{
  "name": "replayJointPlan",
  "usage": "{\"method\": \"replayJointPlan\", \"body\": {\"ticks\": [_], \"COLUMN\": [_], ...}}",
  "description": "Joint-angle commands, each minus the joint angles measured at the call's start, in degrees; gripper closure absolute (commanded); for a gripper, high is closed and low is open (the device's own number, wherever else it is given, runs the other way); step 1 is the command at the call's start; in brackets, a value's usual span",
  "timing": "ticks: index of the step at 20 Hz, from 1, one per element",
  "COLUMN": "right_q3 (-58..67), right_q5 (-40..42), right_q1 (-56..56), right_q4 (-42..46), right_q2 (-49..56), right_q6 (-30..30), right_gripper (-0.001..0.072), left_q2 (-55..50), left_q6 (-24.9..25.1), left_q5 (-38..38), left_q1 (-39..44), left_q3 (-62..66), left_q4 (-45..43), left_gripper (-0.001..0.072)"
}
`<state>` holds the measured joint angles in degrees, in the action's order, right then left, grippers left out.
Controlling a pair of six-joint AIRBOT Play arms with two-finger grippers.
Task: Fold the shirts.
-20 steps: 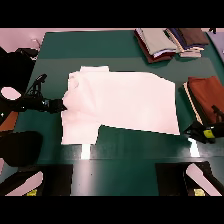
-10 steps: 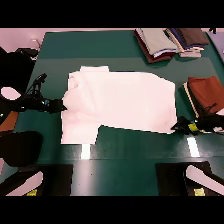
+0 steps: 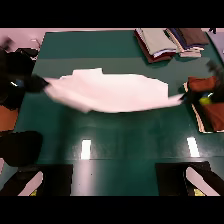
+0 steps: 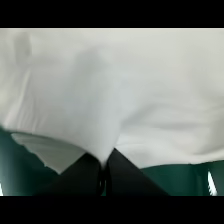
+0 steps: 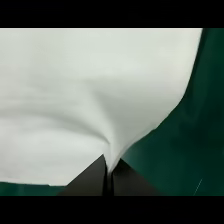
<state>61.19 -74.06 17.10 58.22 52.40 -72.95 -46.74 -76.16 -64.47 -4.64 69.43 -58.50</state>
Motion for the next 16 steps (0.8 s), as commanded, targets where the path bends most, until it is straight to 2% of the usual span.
{"method": "replayJointPlan", "body": {"ticks": [1, 6, 10, 13, 16], "right_q3": [18.75, 41.51, 55.39, 57.22, 49.29], "right_q5": [3.65, 3.50, -6.25, -12.00, -12.50], "right_q1": [-0.39, -0.39, -0.04, -0.02, -0.02], "right_q4": [0.37, 0.50, 6.03, 6.34, 6.47], "right_q2": [-7.72, -8.90, -2.29, 3.67, 8.74], "right_q6": [-0.07, -0.48, -5.77, -6.12, -6.10], "right_gripper": [0.0694, 0.0695, 0.0695, 0.0695, 0.0694], "left_q2": [4.55, 4.55, 4.04, -1.07, -9.07], "left_q6": [-1.84, -5.18, -7.34, -7.87, -7.85], "left_q5": [-0.50, 1.77, 1.88, -5.38, -9.77], "left_q1": [-0.02, -0.04, -0.04, -0.02, -0.02], "left_q3": [19.43, 43.78, 47.95, 47.60, 41.24], "left_q4": [-1.14, -3.30, -8.46, -8.57, -6.82], "left_gripper": [0.0680, 0.0681, 0.0682, 0.0682, 0.0681]}}
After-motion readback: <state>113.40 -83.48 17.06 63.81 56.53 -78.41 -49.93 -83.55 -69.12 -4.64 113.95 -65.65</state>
